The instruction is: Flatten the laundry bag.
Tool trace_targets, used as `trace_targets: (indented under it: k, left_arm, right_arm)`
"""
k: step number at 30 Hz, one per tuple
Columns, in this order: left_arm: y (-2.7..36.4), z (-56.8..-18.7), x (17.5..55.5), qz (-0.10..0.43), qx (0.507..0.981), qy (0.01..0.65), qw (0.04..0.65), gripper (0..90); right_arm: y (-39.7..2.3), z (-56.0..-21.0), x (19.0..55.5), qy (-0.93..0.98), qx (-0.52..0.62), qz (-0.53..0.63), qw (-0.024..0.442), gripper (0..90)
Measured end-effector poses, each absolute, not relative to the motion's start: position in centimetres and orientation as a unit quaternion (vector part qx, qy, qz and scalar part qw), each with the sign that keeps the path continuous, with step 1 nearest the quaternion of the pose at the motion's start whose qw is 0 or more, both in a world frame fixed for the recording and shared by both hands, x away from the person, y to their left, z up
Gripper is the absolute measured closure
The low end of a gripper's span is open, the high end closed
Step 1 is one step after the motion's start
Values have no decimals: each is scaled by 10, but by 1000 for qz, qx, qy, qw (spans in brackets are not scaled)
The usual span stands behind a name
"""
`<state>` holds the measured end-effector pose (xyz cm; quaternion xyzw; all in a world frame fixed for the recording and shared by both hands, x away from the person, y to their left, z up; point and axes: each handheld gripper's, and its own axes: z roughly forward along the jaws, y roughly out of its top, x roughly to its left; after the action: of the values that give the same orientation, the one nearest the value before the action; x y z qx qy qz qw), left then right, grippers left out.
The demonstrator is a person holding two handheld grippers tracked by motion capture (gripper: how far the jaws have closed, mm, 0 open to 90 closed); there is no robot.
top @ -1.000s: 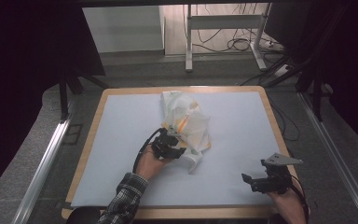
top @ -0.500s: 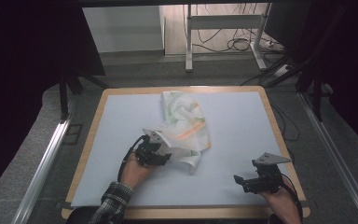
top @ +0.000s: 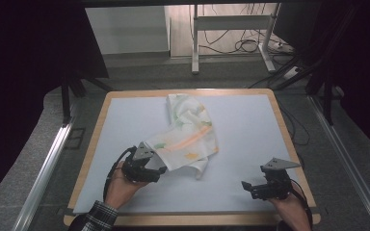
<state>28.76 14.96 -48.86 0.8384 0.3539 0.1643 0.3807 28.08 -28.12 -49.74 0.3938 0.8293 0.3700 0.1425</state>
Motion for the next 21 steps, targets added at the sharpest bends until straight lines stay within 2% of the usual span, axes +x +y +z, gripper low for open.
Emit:
trace_targets:
  k: [7,14,15,16,17,19,21]
  left_arm:
    - [132,-485,287,183,849,326,373,203]
    - [108,-487,301,179,863,299,366,217]
    - [104,-487,303,178,866,294,363,235]
    - [99,-489,307,175,871,288,358,316]
    - [99,-489,307,175,871,288,358,352]
    - [94,-491,311,165,882,277,343,485]
    - [94,-492,312,167,885,275,335,512]
  right_arm:
    - [-281,-498,281,831,393,367,141,34]
    - [-281,-499,281,831,394,367,139,34]
    - [-281,-499,281,831,394,367,138,34]
    - [-281,-499,281,832,394,366,138,34]
    - [-281,-499,281,832,394,366,137,34]
    - [-281,-499,281,832,393,366,136,34]
    - [-281,-499,281,833,393,366,135,35]
